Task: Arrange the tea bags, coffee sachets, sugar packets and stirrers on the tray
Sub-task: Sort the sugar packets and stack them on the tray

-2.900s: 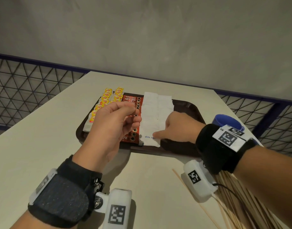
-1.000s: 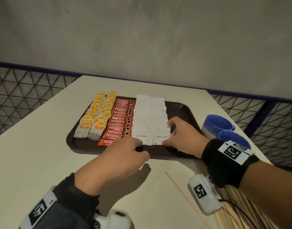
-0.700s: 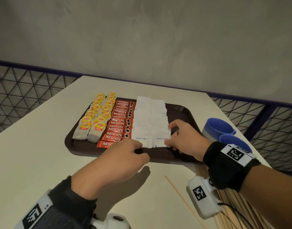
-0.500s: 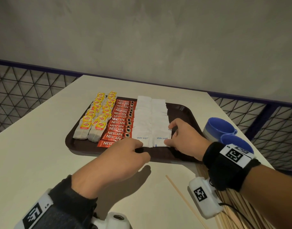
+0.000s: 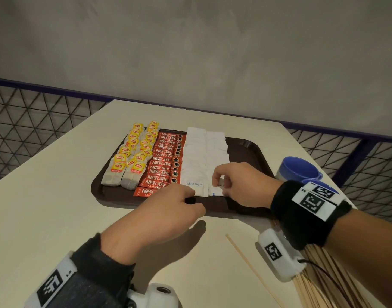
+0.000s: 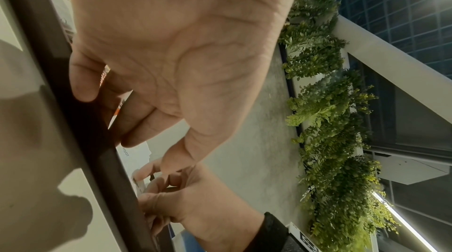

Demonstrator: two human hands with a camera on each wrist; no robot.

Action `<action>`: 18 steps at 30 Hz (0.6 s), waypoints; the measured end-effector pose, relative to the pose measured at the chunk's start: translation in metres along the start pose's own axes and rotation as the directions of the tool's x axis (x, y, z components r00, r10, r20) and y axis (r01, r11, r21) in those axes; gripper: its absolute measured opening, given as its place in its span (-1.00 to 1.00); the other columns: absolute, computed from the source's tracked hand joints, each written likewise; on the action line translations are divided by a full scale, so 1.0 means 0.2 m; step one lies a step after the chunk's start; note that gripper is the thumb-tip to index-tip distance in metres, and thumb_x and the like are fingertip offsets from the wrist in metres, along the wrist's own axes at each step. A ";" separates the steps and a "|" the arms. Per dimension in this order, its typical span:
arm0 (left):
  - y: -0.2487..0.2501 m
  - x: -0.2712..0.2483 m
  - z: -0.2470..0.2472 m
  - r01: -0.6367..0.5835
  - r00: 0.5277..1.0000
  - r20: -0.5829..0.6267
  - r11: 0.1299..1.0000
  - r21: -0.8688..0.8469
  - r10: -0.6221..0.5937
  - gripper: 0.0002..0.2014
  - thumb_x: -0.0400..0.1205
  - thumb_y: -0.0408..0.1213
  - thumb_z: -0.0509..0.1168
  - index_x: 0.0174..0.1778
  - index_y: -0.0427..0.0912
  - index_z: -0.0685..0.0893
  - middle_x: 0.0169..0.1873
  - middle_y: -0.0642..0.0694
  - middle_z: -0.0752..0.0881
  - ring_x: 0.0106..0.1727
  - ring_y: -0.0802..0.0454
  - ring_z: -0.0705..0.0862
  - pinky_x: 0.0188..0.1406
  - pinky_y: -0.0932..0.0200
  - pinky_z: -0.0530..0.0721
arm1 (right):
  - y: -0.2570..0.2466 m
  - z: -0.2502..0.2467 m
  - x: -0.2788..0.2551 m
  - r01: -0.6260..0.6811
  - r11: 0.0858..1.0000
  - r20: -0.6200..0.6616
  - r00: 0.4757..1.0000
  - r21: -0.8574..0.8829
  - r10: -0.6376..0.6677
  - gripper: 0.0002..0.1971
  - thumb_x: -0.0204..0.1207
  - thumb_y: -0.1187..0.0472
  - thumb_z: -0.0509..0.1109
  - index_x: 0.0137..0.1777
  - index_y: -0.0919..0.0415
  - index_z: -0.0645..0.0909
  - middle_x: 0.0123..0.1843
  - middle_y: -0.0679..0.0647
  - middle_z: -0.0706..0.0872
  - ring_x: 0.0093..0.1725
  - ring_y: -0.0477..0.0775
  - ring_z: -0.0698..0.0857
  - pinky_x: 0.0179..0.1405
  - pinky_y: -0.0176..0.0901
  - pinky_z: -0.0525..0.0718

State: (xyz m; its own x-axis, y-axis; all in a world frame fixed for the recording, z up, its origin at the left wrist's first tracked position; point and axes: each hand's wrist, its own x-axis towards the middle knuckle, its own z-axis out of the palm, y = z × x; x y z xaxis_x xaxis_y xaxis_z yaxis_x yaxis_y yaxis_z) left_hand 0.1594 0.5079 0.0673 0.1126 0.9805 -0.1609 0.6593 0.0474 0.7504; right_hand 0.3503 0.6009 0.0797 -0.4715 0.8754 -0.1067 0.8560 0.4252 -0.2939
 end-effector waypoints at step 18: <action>0.09 -0.05 -0.02 0.035 0.999 -0.023 0.999 0.004 -0.034 -0.87 0.70 0.01 0.39 0.07 0.08 0.71 0.00 0.03 0.71 -0.18 0.26 0.59 -0.15 0.18 0.50 | -0.07 -0.21 -0.44 -0.113 0.980 0.031 0.994 0.166 0.110 -0.85 0.64 -0.05 0.46 0.12 -0.07 0.66 -0.12 -0.08 0.79 -0.20 -0.14 0.76 -0.23 -0.34 0.65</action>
State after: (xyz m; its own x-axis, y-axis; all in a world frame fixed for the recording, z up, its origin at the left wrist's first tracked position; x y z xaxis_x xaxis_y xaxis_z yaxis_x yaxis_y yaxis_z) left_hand 0.1681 0.4991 0.0852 0.0730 0.9824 -0.1722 0.6655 0.0806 0.7420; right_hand 0.3882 0.5273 0.1336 -0.3812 0.9092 -0.1674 0.8566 0.2792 -0.4339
